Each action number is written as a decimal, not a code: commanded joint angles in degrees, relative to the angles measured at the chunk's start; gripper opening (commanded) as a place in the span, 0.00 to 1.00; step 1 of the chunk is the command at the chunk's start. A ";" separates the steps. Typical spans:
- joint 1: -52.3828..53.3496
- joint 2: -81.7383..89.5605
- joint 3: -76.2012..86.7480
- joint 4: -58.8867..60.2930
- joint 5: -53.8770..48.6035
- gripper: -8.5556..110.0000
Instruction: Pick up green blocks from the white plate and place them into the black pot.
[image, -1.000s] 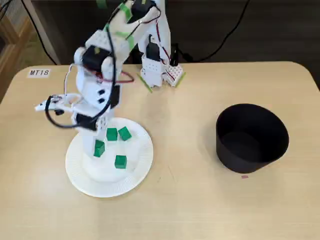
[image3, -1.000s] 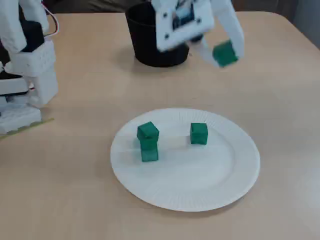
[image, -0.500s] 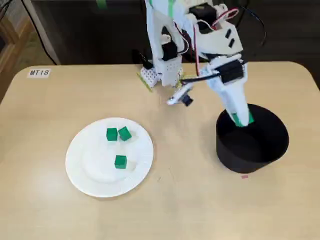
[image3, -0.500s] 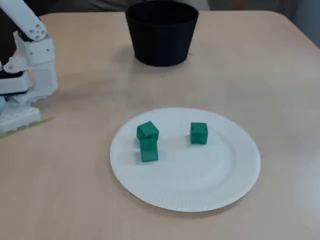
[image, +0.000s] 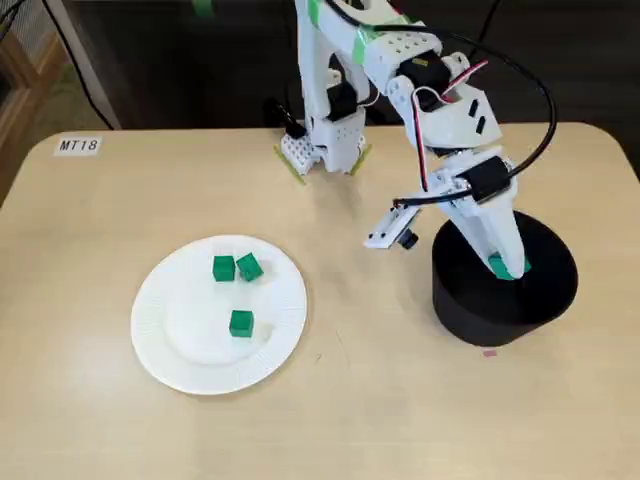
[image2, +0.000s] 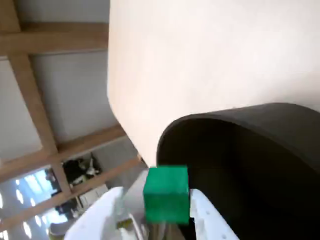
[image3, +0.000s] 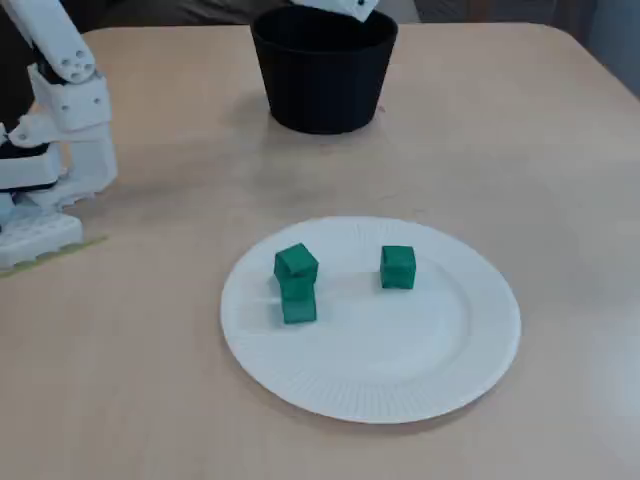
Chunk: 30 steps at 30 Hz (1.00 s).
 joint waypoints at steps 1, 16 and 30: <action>-0.62 3.34 -0.35 3.43 -2.46 0.31; 32.52 22.50 -1.05 32.96 -12.30 0.05; 53.26 8.53 0.26 30.06 -27.25 0.05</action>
